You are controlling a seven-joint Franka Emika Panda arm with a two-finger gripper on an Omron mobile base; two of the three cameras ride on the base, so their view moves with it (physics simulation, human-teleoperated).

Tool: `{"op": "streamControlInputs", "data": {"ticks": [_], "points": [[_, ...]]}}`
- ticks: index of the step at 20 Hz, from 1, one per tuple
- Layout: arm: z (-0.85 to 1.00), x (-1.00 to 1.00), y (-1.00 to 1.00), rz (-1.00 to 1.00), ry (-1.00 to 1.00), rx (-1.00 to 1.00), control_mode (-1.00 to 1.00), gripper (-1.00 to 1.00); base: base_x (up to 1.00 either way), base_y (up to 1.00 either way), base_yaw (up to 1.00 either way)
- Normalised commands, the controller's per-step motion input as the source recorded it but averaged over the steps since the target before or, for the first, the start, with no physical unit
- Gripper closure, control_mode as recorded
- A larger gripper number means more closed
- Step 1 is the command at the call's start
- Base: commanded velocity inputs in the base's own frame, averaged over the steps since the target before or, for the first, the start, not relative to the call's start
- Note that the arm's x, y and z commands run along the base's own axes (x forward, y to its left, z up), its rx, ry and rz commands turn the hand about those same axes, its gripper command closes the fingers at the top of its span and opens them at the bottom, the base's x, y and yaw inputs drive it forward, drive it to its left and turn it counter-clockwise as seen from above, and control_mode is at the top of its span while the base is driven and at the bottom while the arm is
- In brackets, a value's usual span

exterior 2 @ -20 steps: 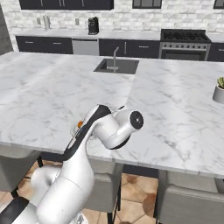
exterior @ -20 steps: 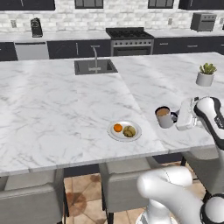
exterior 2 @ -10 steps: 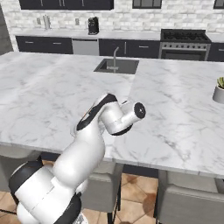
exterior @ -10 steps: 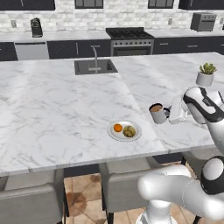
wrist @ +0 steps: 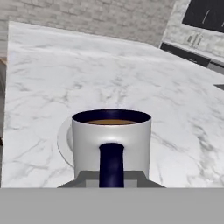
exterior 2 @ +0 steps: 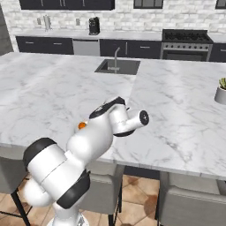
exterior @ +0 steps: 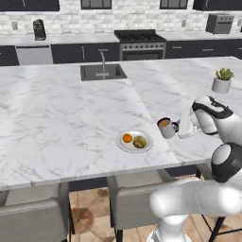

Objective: Pick up the brewed coffee from the coffee machine and place it next to the breakfast plate on the dining counter.

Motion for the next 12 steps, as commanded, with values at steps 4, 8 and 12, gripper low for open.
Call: {"op": "streamControlInputs", "data": {"ticks": [4,8,12], "points": [[-0.43,0.25,-0.05,0.06,-0.02,0.02,-1.0,1.0,0.0,0.0,0.0],[-0.42,0.2,-0.2,0.08,-0.01,0.0,-1.0,1.0,0.0,0.0,0.0],[-0.39,0.19,-0.22,0.09,-0.01,0.0,-1.0,1.0,0.0,0.0,0.0]]}}
